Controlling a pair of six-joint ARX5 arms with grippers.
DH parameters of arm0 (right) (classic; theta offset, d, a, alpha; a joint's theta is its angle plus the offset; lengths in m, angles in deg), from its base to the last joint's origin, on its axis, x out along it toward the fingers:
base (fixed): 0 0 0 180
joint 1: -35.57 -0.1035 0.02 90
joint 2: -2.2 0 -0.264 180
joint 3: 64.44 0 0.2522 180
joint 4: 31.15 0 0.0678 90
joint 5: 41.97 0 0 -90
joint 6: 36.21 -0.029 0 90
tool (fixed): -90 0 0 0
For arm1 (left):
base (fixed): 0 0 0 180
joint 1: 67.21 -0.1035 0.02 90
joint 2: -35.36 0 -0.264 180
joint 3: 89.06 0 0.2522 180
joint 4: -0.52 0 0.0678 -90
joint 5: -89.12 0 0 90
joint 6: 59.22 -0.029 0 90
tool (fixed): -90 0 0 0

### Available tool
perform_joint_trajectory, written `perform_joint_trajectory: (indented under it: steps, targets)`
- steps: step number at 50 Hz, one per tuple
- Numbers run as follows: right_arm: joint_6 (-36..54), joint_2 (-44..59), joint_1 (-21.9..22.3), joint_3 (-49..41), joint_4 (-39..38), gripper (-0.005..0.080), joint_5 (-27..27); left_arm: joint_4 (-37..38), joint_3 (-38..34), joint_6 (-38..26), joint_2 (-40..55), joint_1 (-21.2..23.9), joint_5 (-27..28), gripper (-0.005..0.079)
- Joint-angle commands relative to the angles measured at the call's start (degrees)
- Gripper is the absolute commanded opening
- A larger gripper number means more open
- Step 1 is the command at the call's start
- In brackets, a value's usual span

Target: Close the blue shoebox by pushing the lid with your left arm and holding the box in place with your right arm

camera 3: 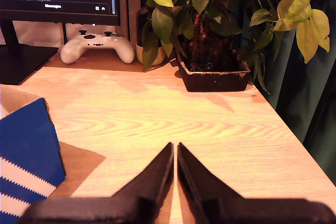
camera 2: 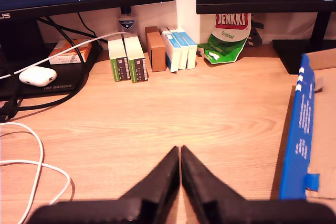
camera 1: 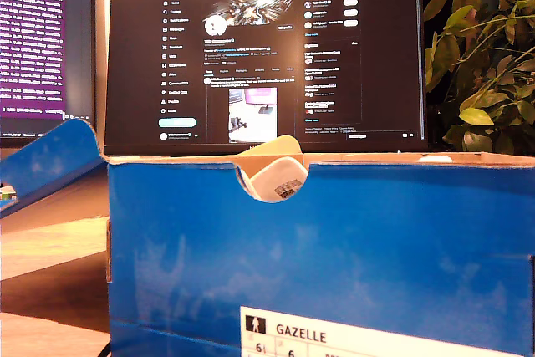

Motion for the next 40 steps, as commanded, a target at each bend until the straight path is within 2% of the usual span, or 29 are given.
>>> perform_joint_trajectory:
  steps: [1, 32, 39, 40]
  targets:
    - [-0.26, -0.35, -0.22, -0.90, -0.61, -0.0010, 0.11, -0.09, -2.21, 0.28, -0.42, 0.15, 0.09, -0.0016]
    - [-1.95, -0.35, -0.22, -0.90, -0.66, -0.0010, 0.52, -1.38, -2.21, 0.66, -0.42, 0.15, 0.31, -0.0016]
    - [-5.29, -0.35, -0.24, -0.79, -1.46, -0.0011, 0.66, -3.93, -2.21, 4.24, -0.42, 0.15, 2.51, -0.0016]
    - [-5.86, -0.35, -0.24, -0.72, -1.84, -0.0010, 0.72, -4.55, -2.21, 6.23, -0.42, 0.15, 2.91, -0.0016]
